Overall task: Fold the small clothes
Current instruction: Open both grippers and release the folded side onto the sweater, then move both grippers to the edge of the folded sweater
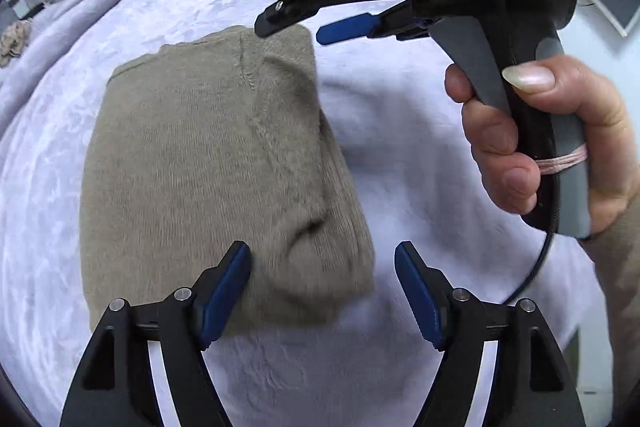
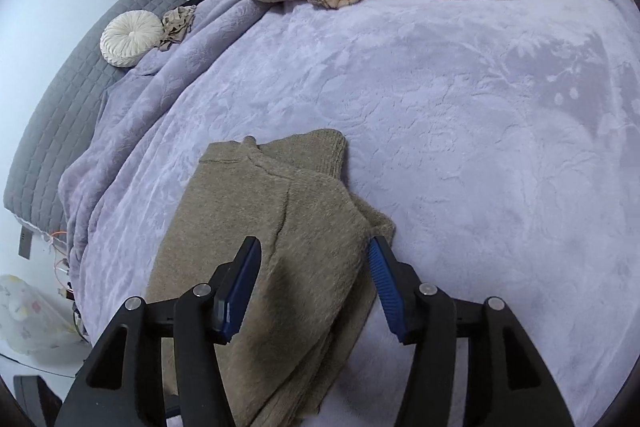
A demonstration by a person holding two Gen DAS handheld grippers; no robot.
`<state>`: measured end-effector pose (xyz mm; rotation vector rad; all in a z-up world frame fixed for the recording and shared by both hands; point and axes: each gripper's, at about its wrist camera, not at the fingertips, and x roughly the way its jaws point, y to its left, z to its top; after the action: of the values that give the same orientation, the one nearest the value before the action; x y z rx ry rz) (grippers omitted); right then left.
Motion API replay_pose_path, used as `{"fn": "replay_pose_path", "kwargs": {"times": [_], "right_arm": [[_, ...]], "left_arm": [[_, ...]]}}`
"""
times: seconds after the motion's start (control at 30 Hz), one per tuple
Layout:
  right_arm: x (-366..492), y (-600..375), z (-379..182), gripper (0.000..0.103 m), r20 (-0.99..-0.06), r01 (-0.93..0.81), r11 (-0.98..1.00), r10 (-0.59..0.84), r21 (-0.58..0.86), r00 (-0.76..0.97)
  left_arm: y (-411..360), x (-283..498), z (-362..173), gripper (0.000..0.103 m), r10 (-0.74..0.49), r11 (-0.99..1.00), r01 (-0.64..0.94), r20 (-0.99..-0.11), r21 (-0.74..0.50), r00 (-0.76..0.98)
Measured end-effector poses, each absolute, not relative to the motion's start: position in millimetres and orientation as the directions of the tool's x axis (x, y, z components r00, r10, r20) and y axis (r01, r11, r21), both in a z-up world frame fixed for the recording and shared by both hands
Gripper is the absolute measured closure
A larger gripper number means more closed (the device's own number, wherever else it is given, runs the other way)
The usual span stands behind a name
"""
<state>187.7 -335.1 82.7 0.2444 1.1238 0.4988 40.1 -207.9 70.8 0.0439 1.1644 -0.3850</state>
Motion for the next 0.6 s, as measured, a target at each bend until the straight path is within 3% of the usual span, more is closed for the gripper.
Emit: {"fn": "replay_pose_path", "kwargs": {"times": [0.13, 0.27, 0.43, 0.5, 0.6], "right_arm": [[148.3, -324.7, 118.7, 0.043, -0.759, -0.363, 0.852, 0.508, 0.376, 0.406], [126.3, -298.1, 118.8, 0.042, -0.697, -0.472, 0.733, 0.654, 0.49, 0.292], [135.0, -298.2, 61.4, 0.046, -0.832, -0.355, 0.841, 0.503, 0.408, 0.235], [136.1, -309.0, 50.4, 0.051, -0.836, -0.312, 0.855, 0.492, 0.414, 0.241], [130.3, -314.5, 64.1, 0.05, -0.834, -0.274, 0.873, 0.474, 0.403, 0.283]], "left_arm": [[-179.3, 11.4, 87.6, 0.028, -0.45, 0.864, 0.38, -0.845, -0.33, 0.29], [-132.4, 21.2, 90.5, 0.028, -0.46, 0.883, 0.271, -0.817, -0.382, 0.348], [-98.8, 53.5, 67.4, 0.028, -0.368, 0.93, 0.142, -0.855, -0.34, 0.365], [-95.9, 59.7, 58.6, 0.028, -0.377, 0.926, 0.132, -0.863, -0.354, 0.335], [-91.1, 54.0, 73.8, 0.028, -0.416, 0.909, 0.144, -0.836, -0.391, 0.357]]}}
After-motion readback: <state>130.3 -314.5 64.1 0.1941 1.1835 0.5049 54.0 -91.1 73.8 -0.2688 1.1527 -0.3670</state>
